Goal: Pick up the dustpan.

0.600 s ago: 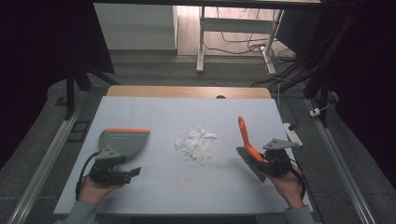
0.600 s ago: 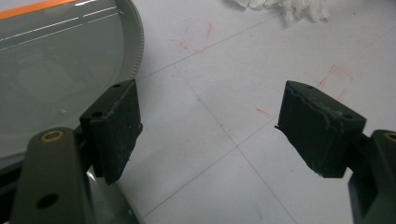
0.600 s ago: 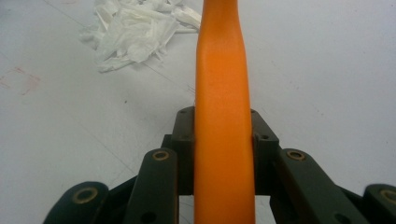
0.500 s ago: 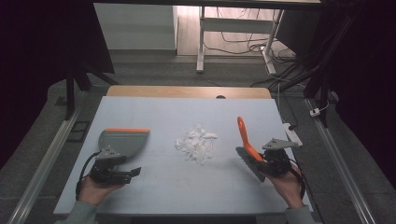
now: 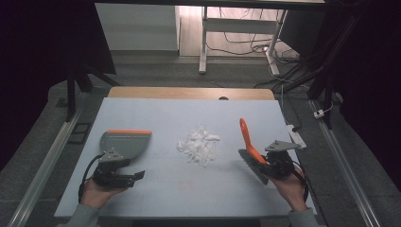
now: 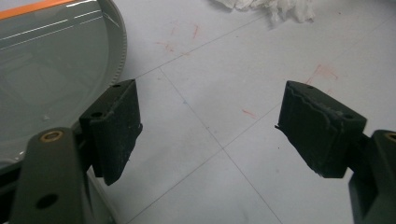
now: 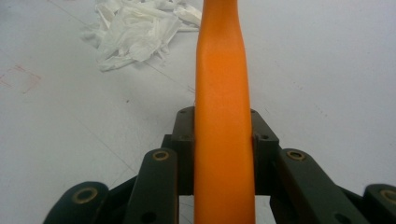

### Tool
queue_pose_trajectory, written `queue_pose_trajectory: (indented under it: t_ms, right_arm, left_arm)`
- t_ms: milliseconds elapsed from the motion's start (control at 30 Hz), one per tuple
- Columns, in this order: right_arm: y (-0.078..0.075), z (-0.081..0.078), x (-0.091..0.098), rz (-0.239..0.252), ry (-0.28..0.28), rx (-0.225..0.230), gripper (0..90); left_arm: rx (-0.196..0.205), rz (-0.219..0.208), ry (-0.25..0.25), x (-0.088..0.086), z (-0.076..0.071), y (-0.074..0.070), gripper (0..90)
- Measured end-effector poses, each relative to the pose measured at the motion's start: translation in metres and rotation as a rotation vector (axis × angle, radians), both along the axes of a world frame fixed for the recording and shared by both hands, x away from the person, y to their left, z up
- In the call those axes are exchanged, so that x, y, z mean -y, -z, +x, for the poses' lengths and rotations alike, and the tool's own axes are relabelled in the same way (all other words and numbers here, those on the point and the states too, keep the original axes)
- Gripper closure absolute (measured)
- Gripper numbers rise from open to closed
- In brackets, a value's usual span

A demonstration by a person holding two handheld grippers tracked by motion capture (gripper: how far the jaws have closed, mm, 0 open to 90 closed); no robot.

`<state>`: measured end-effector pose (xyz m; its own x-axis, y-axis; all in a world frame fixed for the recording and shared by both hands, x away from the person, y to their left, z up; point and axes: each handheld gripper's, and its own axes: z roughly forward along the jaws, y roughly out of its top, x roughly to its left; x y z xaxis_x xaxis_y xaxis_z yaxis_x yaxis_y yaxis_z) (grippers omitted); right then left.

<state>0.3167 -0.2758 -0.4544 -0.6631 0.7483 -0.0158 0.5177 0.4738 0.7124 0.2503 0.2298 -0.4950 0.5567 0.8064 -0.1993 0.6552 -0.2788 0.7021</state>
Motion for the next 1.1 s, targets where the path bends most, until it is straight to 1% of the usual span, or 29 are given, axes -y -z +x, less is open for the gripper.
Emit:
queue_pose_trajectory:
  t_ms: [133,233,267,367,433,467,500,567,600,633,667,733,767,800,867,900,933,967,1000,1033,1067,1100]
  right_arm:
    - [-0.001,0.0,0.0,0.004,0.0,0.005,70.2]
    - [-0.002,-0.001,-0.001,0.006,-0.002,0.006,70.2]
    - [-0.002,-0.001,-0.001,0.004,-0.004,0.008,70.3]
    - [-0.002,-0.001,0.0,0.004,-0.004,0.011,70.3]
    - [-0.003,-0.001,0.0,0.005,-0.003,0.012,70.2]
    - [-0.003,-0.001,0.0,0.004,-0.003,0.015,70.3]
    - [-0.003,-0.001,0.0,0.002,-0.003,0.018,70.3]
    - [-0.003,-0.001,0.0,-0.001,-0.001,0.019,70.2]
    - [-0.003,-0.001,-0.001,-0.003,0.0,0.02,70.2]
    - [-0.003,-0.001,-0.001,-0.004,-0.001,0.02,70.3]
    - [-0.003,-0.001,-0.001,-0.006,-0.001,0.02,70.2]
    - [-0.002,-0.001,-0.001,-0.009,-0.003,0.019,70.3]
    - [-0.002,-0.001,-0.001,-0.01,-0.002,0.019,70.2]
    - [-0.002,-0.001,-0.001,-0.01,-0.002,0.019,70.2]
    - [-0.002,-0.001,-0.001,-0.011,-0.002,0.019,70.2]
    - [-0.002,-0.001,-0.001,-0.009,-0.001,0.019,70.3]
    - [-0.003,-0.002,-0.001,-0.003,0.002,0.018,70.2]
    - [-0.003,-0.002,-0.001,-0.001,0.001,0.019,70.2]
    - [-0.004,-0.002,0.0,0.001,0.001,0.02,70.2]
    - [-0.004,-0.002,0.0,0.002,0.0,0.021,70.3]
    - [-0.004,-0.002,0.0,0.003,-0.001,0.021,70.3]
    - [-0.004,-0.002,0.0,0.003,0.0,0.021,70.3]
  left_arm:
    - [0.003,-0.005,0.001,0.0,0.0,-0.001,21.8]
    - [-0.003,-0.009,-0.004,0.0,0.001,-0.002,21.9]
    - [-0.006,-0.009,-0.006,0.001,0.001,-0.004,22.1]
    - [0.007,-0.009,-0.005,0.004,-0.001,-0.01,22.2]
    - [0.005,-0.006,-0.006,0.004,-0.002,-0.012,22.1]
    - [0.004,-0.003,-0.013,0.004,-0.002,-0.014,22.1]
    - [-0.004,0.005,-0.034,0.004,-0.003,-0.018,22.2]
    - [-0.009,0.009,-0.043,0.004,-0.004,-0.021,23.0]
    - [-0.012,0.019,-0.056,0.005,-0.007,-0.026,22.8]
    - [-0.012,0.019,-0.056,0.005,-0.007,-0.026,22.7]
    - [-0.008,0.03,-0.063,0.005,-0.009,-0.032,22.1]
    - [-0.006,0.035,-0.07,0.004,-0.01,-0.034,21.1]
    - [-0.013,0.04,-0.081,0.002,-0.01,-0.036,20.7]
    - [-0.013,0.04,-0.081,0.002,-0.01,-0.036,20.4]
    - [-0.03,0.045,-0.099,-0.001,-0.01,-0.036,20.4]
    - [-0.042,0.044,-0.112,-0.003,-0.01,-0.035,20.3]
    - [-0.062,0.052,-0.144,-0.008,-0.01,-0.034,20.3]
    - [-0.07,0.055,-0.16,-0.01,-0.009,-0.033,20.3]
    - [-0.07,0.055,-0.16,-0.01,-0.009,-0.033,20.3]
    - [-0.085,0.051,-0.19,-0.014,-0.009,-0.032,20.3]
    - [-0.085,0.051,-0.19,-0.014,-0.009,-0.032,20.3]
    - [-0.098,0.051,-0.21,-0.018,-0.008,-0.03,20.3]
